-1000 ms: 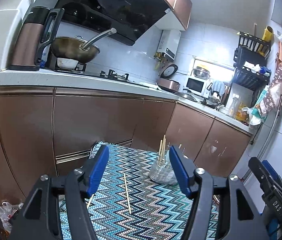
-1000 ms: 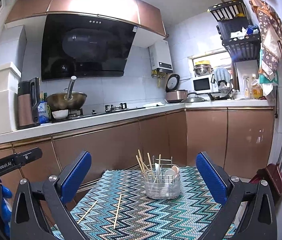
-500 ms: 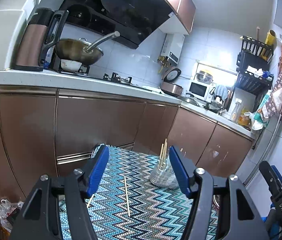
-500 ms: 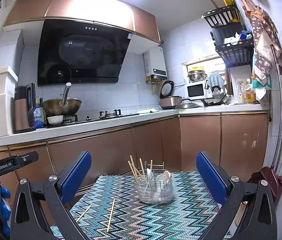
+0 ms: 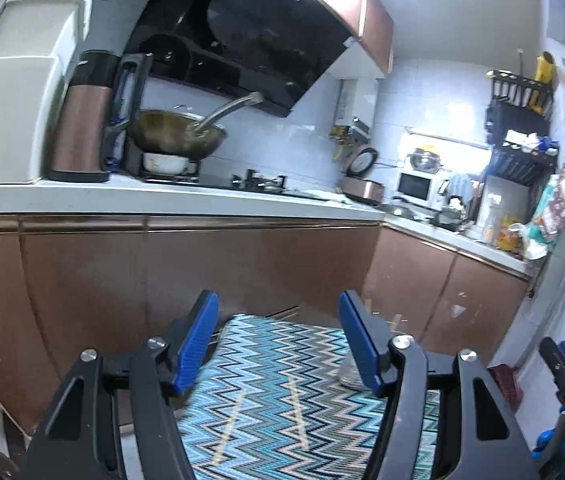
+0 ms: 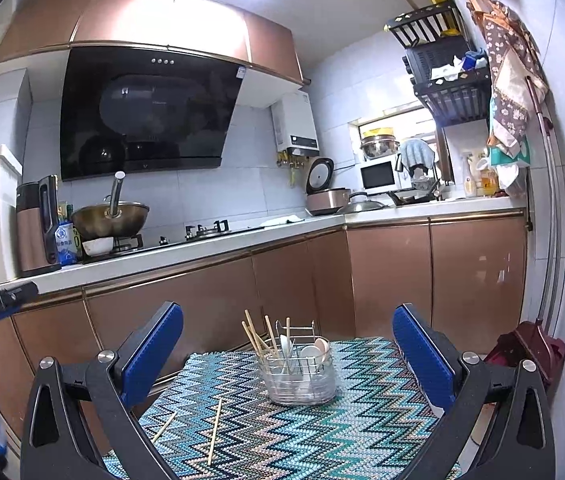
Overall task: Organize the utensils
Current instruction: 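Pull both open grippers back from the holder above the cloth, then lower both open grippers toward the last chopsticks on the cloth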
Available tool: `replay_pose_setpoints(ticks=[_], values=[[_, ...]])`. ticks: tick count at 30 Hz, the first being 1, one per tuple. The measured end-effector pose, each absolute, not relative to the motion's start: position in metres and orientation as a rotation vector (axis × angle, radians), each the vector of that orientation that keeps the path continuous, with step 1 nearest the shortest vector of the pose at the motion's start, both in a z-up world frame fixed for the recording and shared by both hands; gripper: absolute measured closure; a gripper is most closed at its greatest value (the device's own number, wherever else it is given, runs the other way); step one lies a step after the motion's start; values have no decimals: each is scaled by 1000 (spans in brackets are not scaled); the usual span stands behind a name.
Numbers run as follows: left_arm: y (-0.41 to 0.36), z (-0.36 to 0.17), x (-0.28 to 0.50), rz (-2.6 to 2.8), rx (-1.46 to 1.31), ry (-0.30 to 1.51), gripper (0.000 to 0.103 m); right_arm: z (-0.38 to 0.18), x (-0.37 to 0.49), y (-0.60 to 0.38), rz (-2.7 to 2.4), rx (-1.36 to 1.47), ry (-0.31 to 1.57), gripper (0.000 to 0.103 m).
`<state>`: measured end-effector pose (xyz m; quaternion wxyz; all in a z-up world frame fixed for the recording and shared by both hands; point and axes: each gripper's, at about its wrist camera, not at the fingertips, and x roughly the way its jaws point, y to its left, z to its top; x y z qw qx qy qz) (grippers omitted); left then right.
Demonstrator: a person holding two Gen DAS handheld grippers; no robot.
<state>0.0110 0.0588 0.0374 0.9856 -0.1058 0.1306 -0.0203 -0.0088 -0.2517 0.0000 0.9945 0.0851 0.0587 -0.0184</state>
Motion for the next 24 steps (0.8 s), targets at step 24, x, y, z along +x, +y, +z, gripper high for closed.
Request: replay_pose_setpoints(ticks=[24], values=[[70, -180, 248, -130, -188, 1112, 49, -141, 204, -139, 377, 13, 747, 32]])
